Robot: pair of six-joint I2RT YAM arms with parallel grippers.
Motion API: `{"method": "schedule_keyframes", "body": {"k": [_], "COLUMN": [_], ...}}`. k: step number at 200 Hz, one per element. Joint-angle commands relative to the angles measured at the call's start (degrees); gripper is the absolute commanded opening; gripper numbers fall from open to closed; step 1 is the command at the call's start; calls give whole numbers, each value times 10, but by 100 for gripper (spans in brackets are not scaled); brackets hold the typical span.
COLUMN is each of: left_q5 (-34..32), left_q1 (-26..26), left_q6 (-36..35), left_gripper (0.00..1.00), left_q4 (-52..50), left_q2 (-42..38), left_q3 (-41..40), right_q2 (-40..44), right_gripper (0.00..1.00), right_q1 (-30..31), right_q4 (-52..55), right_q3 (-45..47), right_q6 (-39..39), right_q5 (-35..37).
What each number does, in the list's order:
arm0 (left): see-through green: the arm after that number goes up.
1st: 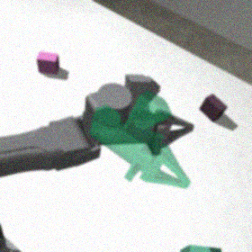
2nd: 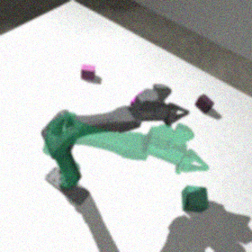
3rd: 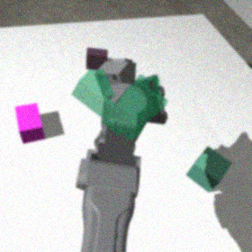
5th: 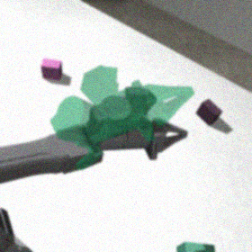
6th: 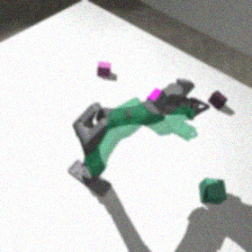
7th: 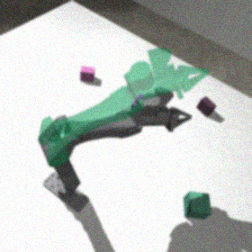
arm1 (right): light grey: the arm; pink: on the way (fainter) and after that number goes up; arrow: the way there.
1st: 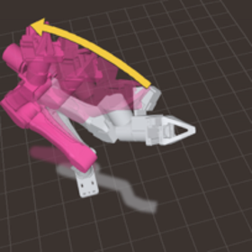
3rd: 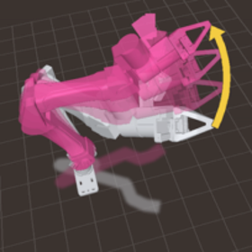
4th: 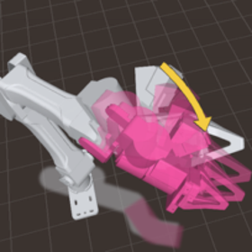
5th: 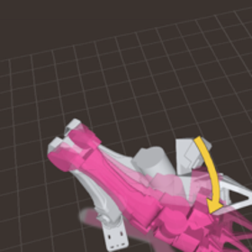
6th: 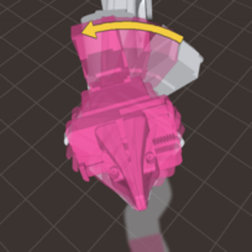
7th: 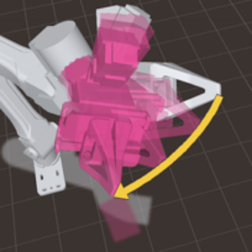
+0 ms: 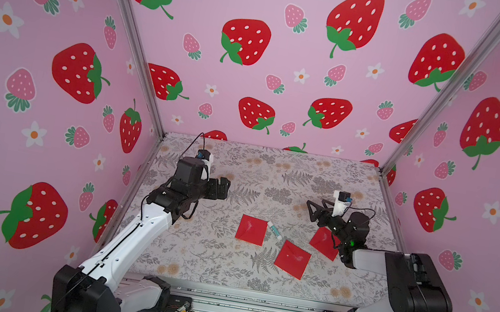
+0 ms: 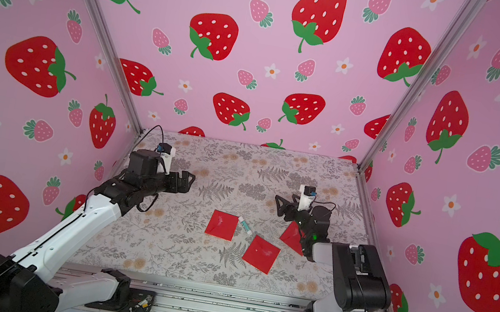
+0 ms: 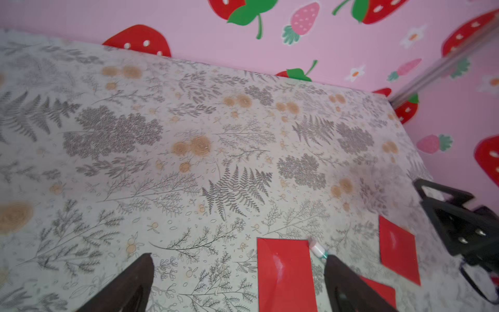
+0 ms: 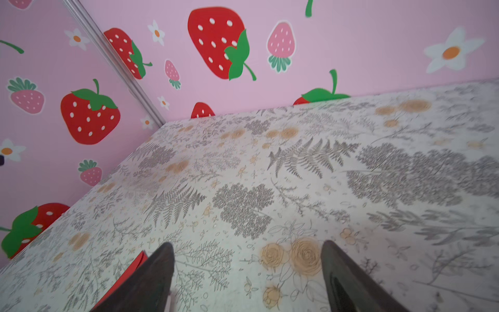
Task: Seal the envelope with a glue stick
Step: Place the glue stick at the center of the board, then reset both arms
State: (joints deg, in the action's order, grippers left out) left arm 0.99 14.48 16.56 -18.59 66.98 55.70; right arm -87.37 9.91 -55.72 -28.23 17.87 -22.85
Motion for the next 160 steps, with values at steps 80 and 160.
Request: {"method": "schedule_keyframes", "body": {"k": [80,160], "left_q5": [-371,-168], "left_q1": [-4,-113], "left_q6": [-178,-171], "left_gripper": [100,100], "left_q4": [255,457], "left_q2": [131,164], "left_q3": [-136,-237], "right_q2": [100,29], "right_gripper": [99,99], "right_q1": [-73,-120], "right_q4": [294,41], "right_q3": [-35,81], "right_q6": [-158,-113], "right_q5": [360,273]}}
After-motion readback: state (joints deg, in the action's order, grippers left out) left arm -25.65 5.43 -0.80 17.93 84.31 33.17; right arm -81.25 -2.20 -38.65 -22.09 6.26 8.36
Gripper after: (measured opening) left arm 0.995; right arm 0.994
